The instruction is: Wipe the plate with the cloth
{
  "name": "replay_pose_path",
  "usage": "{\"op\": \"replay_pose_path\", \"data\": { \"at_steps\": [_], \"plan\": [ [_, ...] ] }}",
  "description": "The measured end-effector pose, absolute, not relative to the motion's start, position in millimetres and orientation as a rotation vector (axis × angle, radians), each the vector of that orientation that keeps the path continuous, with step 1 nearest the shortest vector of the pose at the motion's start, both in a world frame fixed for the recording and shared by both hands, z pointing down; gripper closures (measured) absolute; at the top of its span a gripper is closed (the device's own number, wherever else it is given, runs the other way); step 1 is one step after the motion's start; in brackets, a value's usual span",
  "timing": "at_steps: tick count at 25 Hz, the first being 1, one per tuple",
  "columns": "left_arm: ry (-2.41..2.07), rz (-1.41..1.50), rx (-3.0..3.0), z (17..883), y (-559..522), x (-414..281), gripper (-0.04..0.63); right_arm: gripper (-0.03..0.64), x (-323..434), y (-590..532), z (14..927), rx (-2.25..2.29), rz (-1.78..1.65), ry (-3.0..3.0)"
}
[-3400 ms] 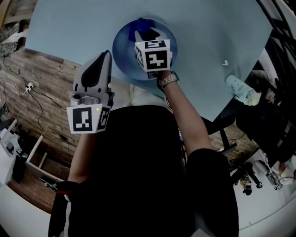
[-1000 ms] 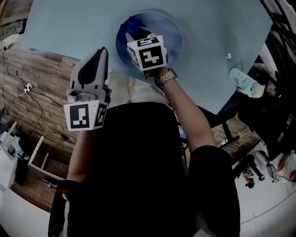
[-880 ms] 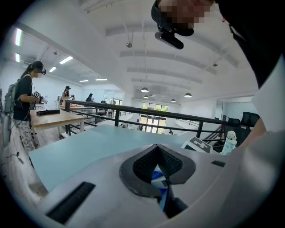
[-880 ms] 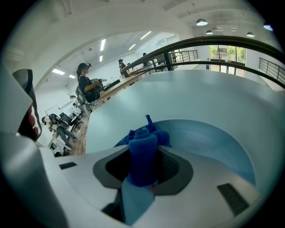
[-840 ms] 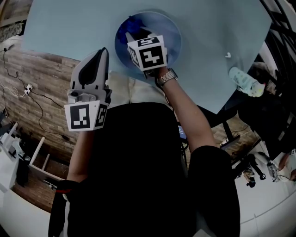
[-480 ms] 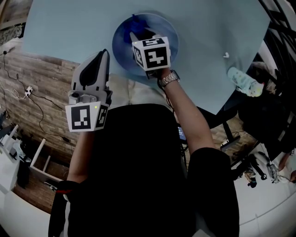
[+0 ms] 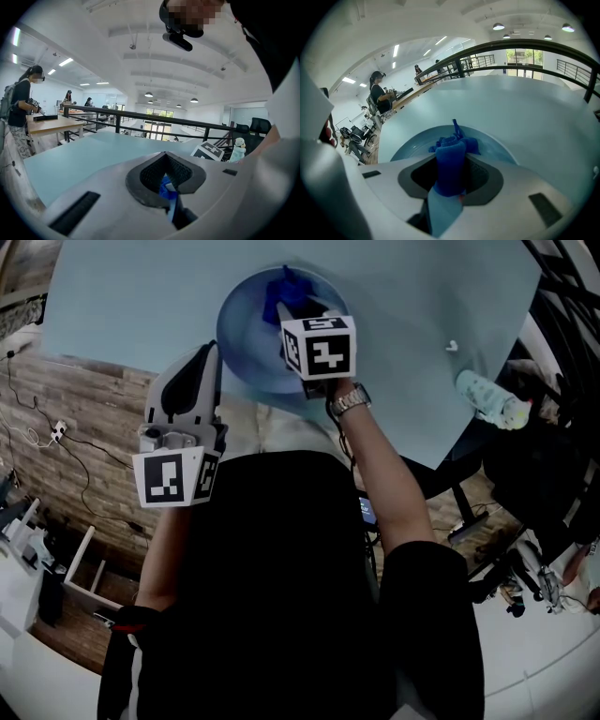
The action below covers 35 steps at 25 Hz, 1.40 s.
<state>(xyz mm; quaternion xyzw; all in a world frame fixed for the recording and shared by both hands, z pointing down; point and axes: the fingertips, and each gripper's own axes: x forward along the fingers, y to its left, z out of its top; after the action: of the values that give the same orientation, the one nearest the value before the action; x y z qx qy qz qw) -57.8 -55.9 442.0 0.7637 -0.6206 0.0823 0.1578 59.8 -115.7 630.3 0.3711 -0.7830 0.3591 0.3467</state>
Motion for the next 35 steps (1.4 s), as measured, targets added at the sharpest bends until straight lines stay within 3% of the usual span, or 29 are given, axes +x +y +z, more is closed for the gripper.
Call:
{"op": "replay_pose_path", "data": {
  "at_steps": [19,35],
  "plan": [
    [-1.733,0.236,2.222,439.1,-52.4,-48.0,0.595,0.498,102.7,-107.6,622.6,1.12,0.947,-1.871],
    [-1.719,0.241,2.234,438.5,-51.0,-80.8,0.595,0.497,22.6,-82.3,604.8,1.022,1.002,-1.963]
  ]
}}
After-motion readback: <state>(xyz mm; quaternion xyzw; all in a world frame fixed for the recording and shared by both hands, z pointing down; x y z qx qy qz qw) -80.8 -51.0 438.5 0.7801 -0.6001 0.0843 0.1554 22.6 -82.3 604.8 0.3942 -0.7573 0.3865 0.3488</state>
